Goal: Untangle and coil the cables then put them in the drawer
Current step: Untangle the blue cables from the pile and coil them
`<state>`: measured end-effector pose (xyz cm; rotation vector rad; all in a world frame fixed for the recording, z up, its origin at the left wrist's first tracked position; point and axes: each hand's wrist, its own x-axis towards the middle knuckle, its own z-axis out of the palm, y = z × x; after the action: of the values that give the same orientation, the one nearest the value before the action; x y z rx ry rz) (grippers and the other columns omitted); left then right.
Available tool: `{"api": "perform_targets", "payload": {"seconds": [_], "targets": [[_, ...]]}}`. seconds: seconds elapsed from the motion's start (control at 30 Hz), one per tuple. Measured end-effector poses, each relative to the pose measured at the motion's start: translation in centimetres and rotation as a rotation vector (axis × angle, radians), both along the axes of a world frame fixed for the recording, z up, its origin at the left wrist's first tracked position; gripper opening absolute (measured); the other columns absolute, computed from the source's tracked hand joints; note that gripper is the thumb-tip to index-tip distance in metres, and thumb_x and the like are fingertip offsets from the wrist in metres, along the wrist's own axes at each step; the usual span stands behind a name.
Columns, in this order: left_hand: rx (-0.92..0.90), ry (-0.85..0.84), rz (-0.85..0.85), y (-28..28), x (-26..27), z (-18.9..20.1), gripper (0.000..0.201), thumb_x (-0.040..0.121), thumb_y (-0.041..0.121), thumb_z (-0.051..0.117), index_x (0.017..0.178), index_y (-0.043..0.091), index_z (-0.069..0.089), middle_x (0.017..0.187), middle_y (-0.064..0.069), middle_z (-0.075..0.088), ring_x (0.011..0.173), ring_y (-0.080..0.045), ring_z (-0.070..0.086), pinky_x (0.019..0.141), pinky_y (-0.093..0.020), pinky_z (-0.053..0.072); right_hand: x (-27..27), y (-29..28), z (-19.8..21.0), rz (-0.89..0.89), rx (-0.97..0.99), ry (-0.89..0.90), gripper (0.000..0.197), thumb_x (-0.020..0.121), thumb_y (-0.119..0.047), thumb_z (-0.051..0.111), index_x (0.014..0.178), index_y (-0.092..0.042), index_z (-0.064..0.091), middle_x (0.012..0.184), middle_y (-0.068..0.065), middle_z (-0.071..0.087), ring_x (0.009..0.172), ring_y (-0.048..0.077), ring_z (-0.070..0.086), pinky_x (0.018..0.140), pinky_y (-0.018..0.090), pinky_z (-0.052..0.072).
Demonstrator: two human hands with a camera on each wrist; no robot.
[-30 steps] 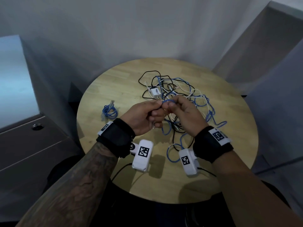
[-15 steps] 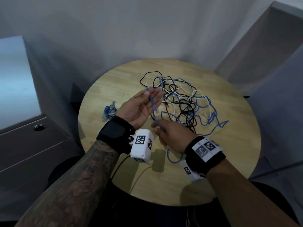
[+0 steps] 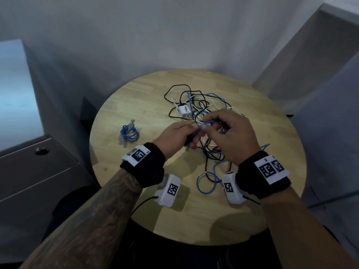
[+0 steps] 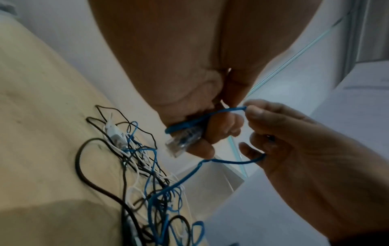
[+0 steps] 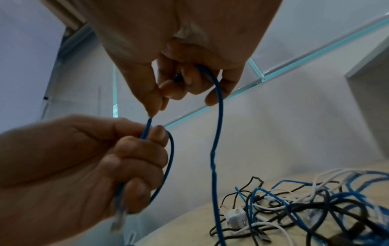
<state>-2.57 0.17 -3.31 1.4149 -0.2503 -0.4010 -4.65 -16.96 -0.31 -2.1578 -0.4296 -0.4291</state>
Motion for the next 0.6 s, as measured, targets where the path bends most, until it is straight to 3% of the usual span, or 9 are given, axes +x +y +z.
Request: {"api": "perform_targets", "payload": {"seconds": [0.07, 0.13, 0.2, 0.27, 0.37, 0.43, 0.5, 0.6], "targets": [[-0.035, 0.063, -0.055, -0.2, -0.5, 0.2, 0.025, 0.091, 0.021, 0.042, 0.086, 0.004, 0.060, 0.062, -0.001, 0.048, 0.054, -0.016, 0.040, 0.064, -0.034, 0.040, 0.7, -0.5, -0.2, -0.061, 0.071, -0.016, 0.014, 0.088, -0.013, 0.072, 0.099, -0.021, 0.074, 0.084, -0.007, 0.062, 0.076, 0.005, 0.058, 0.069, 0.013, 0.042], [-0.182, 0.129, -0.094, 0.0, -0.7, 0.9, 0.023, 0.095, 0.012, 0.038, 0.093, 0.003, 0.059, 0.064, 0.001, 0.045, 0.055, -0.014, 0.038, 0.065, -0.031, 0.039, 1.2, -1.0, -0.8, -0.102, 0.162, 0.063, 0.016, 0.093, -0.014, 0.067, 0.106, -0.021, 0.074, 0.089, -0.012, 0.064, 0.077, -0.002, 0.058, 0.070, 0.012, 0.043], [-0.383, 0.188, -0.086, 0.4, -0.6, 1.5, 0.024, 0.100, 0.009, 0.033, 0.099, 0.002, 0.057, 0.068, 0.001, 0.046, 0.058, -0.012, 0.040, 0.067, -0.028, 0.045, 1.6, -1.0, -1.6, -0.075, 0.195, 0.201, 0.020, 0.099, -0.017, 0.059, 0.111, -0.023, 0.073, 0.085, -0.012, 0.067, 0.071, -0.002, 0.057, 0.067, 0.019, 0.048], [-0.551, 0.229, -0.007, 0.7, 0.0, 1.6, 0.026, 0.102, 0.010, 0.033, 0.104, 0.002, 0.057, 0.071, 0.001, 0.053, 0.061, -0.010, 0.049, 0.074, -0.028, 0.054, 1.3, 0.1, -2.5, 0.030, 0.181, 0.350, 0.024, 0.102, -0.014, 0.052, 0.118, -0.023, 0.068, 0.076, -0.004, 0.065, 0.065, 0.011, 0.057, 0.060, 0.028, 0.051], [-0.598, 0.216, 0.240, 1.3, 1.3, 1.0, 0.024, 0.103, 0.009, 0.035, 0.099, 0.003, 0.057, 0.069, 0.002, 0.062, 0.063, -0.009, 0.061, 0.081, -0.026, 0.057, 0.0, 2.5, -3.7, 0.194, 0.047, 0.584, 0.025, 0.103, -0.014, 0.048, 0.122, -0.026, 0.059, 0.071, 0.000, 0.066, 0.058, 0.017, 0.055, 0.056, 0.036, 0.050], [-0.556, 0.176, 0.349, 2.0, 2.0, 0.8, 0.025, 0.104, 0.009, 0.035, 0.092, 0.006, 0.057, 0.066, 0.003, 0.063, 0.064, -0.008, 0.063, 0.079, -0.024, 0.057, -0.9, 3.6, -4.2, 0.261, -0.094, 0.626, 0.019, 0.104, -0.021, 0.047, 0.117, -0.019, 0.062, 0.064, -0.003, 0.064, 0.052, 0.015, 0.052, 0.055, 0.036, 0.049], [-0.532, 0.177, 0.400, 2.6, 2.5, 0.4, 0.023, 0.103, 0.007, 0.038, 0.091, 0.005, 0.058, 0.069, 0.001, 0.064, 0.065, -0.009, 0.064, 0.077, -0.024, 0.057, -1.2, 3.9, -3.9, 0.256, -0.116, 0.547, 0.020, 0.102, -0.027, 0.051, 0.101, -0.015, 0.067, 0.056, -0.004, 0.059, 0.051, 0.014, 0.053, 0.057, 0.039, 0.051], [-0.486, 0.129, 0.443, 2.5, 2.6, -0.4, 0.015, 0.100, 0.002, 0.045, 0.098, -0.001, 0.059, 0.079, -0.007, 0.064, 0.070, -0.016, 0.065, 0.075, -0.026, 0.056, -1.1, 3.2, -2.1, 0.197, -0.164, 0.372, 0.026, 0.096, -0.031, 0.061, 0.080, -0.012, 0.068, 0.056, -0.004, 0.054, 0.052, 0.004, 0.048, 0.058, 0.029, 0.045]]}}
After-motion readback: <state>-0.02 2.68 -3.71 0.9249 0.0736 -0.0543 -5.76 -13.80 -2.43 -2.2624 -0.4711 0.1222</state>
